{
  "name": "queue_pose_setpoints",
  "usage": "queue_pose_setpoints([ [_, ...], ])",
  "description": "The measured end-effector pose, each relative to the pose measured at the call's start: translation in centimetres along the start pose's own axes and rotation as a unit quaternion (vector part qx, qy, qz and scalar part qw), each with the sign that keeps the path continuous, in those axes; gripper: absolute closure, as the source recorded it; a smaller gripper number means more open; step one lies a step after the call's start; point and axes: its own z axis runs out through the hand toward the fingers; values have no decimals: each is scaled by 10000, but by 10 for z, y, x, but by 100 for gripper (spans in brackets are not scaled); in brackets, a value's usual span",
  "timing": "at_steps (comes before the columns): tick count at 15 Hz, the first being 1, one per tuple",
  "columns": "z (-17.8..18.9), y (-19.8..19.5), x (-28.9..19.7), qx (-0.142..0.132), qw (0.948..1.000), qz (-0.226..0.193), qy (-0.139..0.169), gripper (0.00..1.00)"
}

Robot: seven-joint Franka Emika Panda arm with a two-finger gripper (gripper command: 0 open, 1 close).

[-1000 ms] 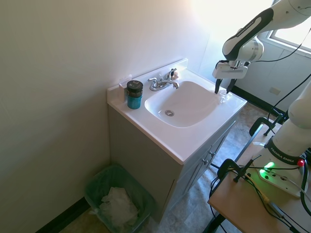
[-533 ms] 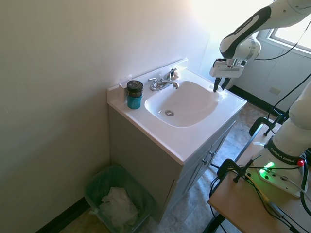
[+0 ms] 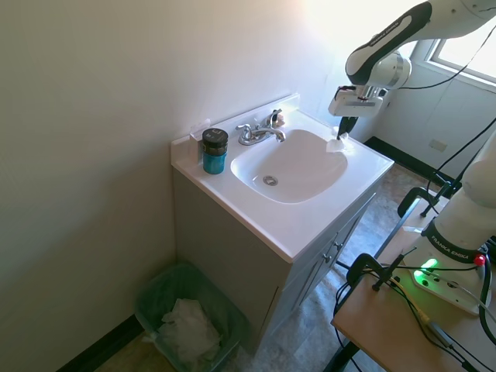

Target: Throw the tissue in the trash bin

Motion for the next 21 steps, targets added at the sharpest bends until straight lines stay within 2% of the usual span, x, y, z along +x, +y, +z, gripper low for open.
queue_pose_setpoints([
  [3,-48,-37,-36,85,9997,-94,226,100],
  [5,-85,-68,-79,204,9987,-196,425,100],
  [8,-122,-117,-169,458,9953,-549,648,100],
  [11,-138,-169,-275,675,9889,-1091,754,100],
  [16,-123,-237,-425,755,9749,-1930,812,100],
  [19,-92,-268,-497,699,9670,-2316,801,100],
  [21,-60,-283,-534,553,9634,-2479,852,100],
])
